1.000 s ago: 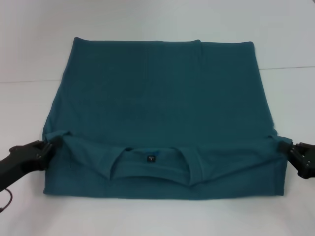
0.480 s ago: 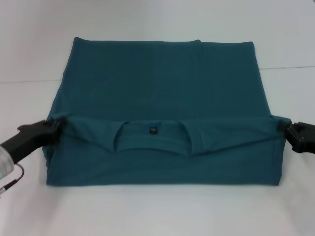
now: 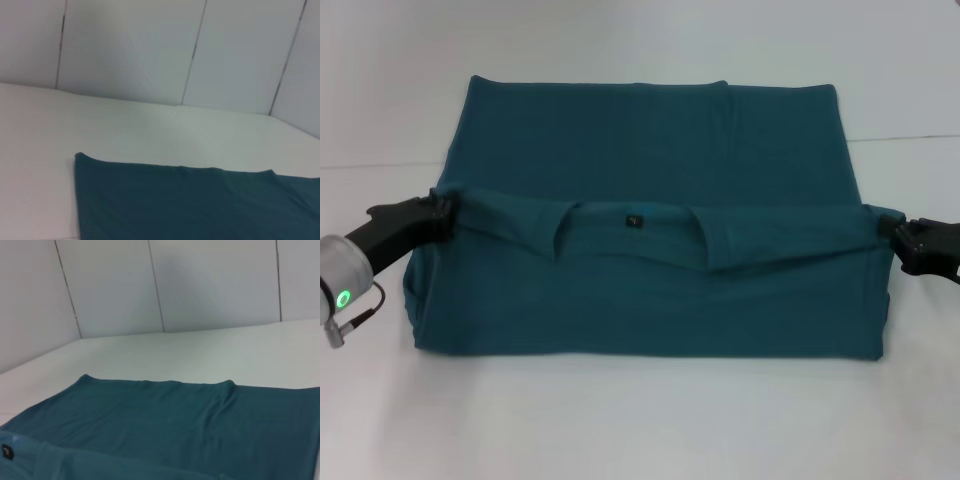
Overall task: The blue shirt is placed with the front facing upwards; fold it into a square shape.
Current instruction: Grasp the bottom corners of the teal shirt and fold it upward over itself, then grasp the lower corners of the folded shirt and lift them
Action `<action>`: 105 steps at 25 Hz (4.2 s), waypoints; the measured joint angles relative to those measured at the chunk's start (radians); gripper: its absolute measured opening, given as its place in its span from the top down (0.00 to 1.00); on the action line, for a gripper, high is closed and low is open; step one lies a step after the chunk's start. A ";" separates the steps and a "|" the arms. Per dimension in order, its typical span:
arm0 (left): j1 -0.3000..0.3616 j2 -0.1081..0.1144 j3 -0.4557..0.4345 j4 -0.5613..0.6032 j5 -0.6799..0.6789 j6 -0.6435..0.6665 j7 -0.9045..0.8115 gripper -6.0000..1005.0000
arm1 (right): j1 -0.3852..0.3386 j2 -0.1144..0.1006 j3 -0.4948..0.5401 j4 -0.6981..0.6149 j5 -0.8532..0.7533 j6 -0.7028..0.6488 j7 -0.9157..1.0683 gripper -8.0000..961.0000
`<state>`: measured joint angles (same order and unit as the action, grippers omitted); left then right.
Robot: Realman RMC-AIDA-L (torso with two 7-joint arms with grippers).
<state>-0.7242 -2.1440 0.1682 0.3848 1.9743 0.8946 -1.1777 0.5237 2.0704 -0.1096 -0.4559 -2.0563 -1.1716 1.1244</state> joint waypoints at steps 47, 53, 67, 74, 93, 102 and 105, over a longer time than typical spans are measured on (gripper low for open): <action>-0.164 -0.014 -0.003 -0.077 -0.151 -0.307 0.183 0.94 | 0.211 0.000 -0.045 0.069 0.014 0.413 -0.033 0.96; -0.164 -0.015 -0.001 -0.079 -0.162 -0.323 0.183 0.93 | 0.214 0.002 -0.046 0.069 0.013 0.432 -0.031 0.93; -0.160 -0.017 -0.003 -0.093 -0.171 -0.334 0.185 0.89 | 0.223 0.007 -0.104 0.071 0.013 0.477 -0.013 0.71; -0.156 -0.017 -0.002 -0.093 -0.201 -0.370 0.186 0.71 | 0.227 0.012 -0.116 0.072 0.013 0.513 -0.011 0.42; -0.104 0.009 0.106 -0.030 -0.193 -0.258 -0.041 0.12 | 0.189 0.006 -0.196 -0.013 0.052 0.398 0.100 0.18; 0.052 0.042 0.383 0.135 -0.190 0.020 -0.365 0.13 | 0.053 0.004 -0.330 -0.199 0.048 0.136 0.259 0.18; 0.107 0.045 0.468 0.212 -0.143 0.096 -0.428 0.13 | -0.007 0.002 -0.361 -0.270 0.048 0.051 0.313 0.18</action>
<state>-0.6171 -2.0994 0.6357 0.5971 1.8310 0.9908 -1.6059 0.5168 2.0728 -0.4701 -0.7255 -2.0084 -1.1207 1.4370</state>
